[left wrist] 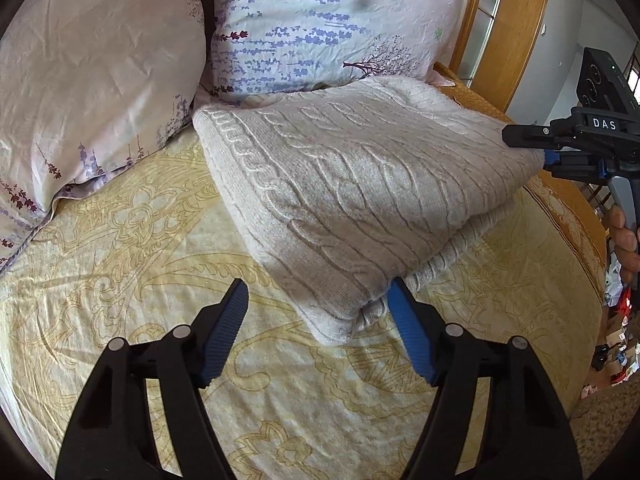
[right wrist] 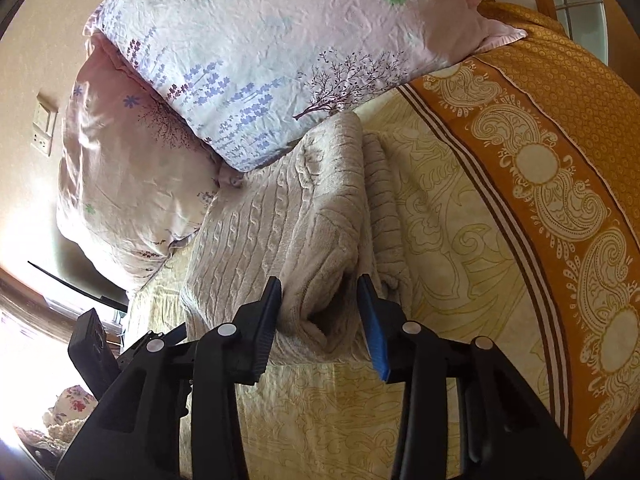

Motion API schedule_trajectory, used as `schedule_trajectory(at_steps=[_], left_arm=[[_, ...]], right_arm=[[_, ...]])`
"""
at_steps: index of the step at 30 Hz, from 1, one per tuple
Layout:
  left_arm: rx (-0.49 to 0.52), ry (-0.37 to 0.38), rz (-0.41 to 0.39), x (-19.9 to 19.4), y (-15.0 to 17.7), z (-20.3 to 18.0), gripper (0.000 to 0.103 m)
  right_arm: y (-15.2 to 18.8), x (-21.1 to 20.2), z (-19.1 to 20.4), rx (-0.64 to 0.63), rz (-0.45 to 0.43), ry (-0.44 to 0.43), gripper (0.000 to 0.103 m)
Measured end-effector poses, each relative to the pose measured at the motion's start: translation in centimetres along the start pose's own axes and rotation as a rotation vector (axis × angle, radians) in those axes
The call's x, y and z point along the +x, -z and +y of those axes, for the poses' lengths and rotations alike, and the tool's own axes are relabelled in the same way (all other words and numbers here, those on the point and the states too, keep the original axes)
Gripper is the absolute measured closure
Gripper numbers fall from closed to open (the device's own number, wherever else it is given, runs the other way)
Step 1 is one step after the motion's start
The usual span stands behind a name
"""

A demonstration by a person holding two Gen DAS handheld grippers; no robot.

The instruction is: Fold small clothes

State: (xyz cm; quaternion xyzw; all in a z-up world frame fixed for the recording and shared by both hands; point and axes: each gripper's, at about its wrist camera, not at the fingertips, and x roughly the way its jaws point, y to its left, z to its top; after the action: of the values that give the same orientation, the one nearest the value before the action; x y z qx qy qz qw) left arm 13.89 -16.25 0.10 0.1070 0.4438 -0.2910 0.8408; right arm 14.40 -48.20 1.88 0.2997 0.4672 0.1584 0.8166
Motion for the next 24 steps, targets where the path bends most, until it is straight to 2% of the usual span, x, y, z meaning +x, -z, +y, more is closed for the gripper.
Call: schedule_trajectory(at_steps=[2,6,11,14,16,17,18,19,24], left_arm=[[-0.006,0.005,0.003,0.1,0.1,0.2,0.039],[0.025,0.022,0.004,0.0,0.3,-0.2,0.058],[0.081,0.013,-0.006,-0.3,0.9,-0.7,0.061],[0.118,-0.031,-0.023,-0.5,1.2,-0.8,0.061],[0.154,-0.057,-0.04,-0.6,1.3,-1.0,0.068],[0.174,-0.062,-0.045,-0.6,1.2,-1.2,0.077],[0.186,-0.065,-0.05,-0.7,1.2,-1.3,0.083],[0.191,-0.067,-0.057,-0.8,1.1,-1.4,0.085],[0.104,-0.058,-0.161,-3.1,0.4,-0.1,0.093]], right_arm=[[0.1,0.1,0.0,-0.001,0.001,0.006,0.067],[0.2,0.3,-0.3,0.011,0.005,0.009,0.069],[0.2,0.6,-0.8,0.05,0.018,-0.006,0.069],[0.2,0.7,-1.3,0.081,0.027,-0.019,0.068],[0.3,0.7,-1.3,0.081,0.023,-0.019,0.069],[0.3,0.7,-1.2,0.077,0.018,-0.016,0.07],[0.2,0.6,-1.2,0.075,0.012,-0.014,0.082],[0.1,0.5,-1.0,0.077,0.008,-0.021,0.091],[-0.8,-1.8,0.5,0.051,-0.084,-0.073,0.092]])
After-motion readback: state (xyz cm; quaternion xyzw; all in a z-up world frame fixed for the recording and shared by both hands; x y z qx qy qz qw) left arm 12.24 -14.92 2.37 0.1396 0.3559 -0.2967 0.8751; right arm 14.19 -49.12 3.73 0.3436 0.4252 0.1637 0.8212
